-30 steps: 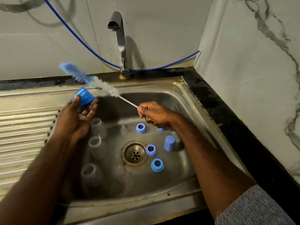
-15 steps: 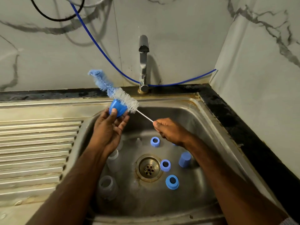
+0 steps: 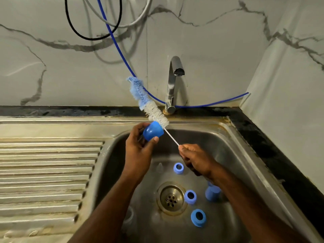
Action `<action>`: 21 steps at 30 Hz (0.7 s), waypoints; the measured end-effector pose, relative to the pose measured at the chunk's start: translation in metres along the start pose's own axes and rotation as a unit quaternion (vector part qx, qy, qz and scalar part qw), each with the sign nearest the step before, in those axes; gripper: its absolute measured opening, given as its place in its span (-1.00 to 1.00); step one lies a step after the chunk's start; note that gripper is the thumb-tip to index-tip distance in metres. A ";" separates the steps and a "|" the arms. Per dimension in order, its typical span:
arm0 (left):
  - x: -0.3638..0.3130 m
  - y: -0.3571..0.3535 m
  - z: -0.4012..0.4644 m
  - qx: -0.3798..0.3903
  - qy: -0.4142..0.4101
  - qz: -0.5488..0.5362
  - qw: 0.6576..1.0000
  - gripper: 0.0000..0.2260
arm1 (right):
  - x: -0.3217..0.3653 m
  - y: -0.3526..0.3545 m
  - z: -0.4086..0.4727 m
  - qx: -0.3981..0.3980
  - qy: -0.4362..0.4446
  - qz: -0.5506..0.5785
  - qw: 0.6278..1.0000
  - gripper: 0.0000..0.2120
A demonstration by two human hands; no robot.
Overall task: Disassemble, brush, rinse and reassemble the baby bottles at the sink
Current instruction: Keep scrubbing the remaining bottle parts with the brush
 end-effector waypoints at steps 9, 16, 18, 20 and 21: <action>0.032 -0.012 -0.011 0.048 0.334 -0.175 0.925 -0.54 | 0.010 -0.011 -0.010 0.050 0.008 0.037 0.998 -0.59; 0.041 -0.004 -0.012 0.038 0.394 -0.164 0.904 -0.58 | 0.012 0.011 0.003 -0.044 0.145 -0.135 0.979 -0.60; 0.043 0.009 0.003 -0.013 0.349 -0.182 0.919 -0.69 | 0.012 0.020 0.007 -0.064 0.146 -0.137 0.978 -0.60; 0.041 0.035 0.021 -0.069 0.283 -0.151 0.944 -0.69 | 0.006 0.034 0.012 -0.095 0.143 -0.162 0.972 -0.60; 0.036 0.049 0.030 -0.090 0.248 -0.125 0.957 -0.66 | 0.002 0.041 0.015 -0.107 0.142 -0.189 0.966 -0.60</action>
Point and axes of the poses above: each hand's wrist, its own z-axis towards the middle knuckle, its own y-axis out of the back of the hand, x = y × z, the point moved 10 cm from there along z, towards the middle knuckle, and after that the axes turned 15 degrees about -x, right-handed, at the moved point
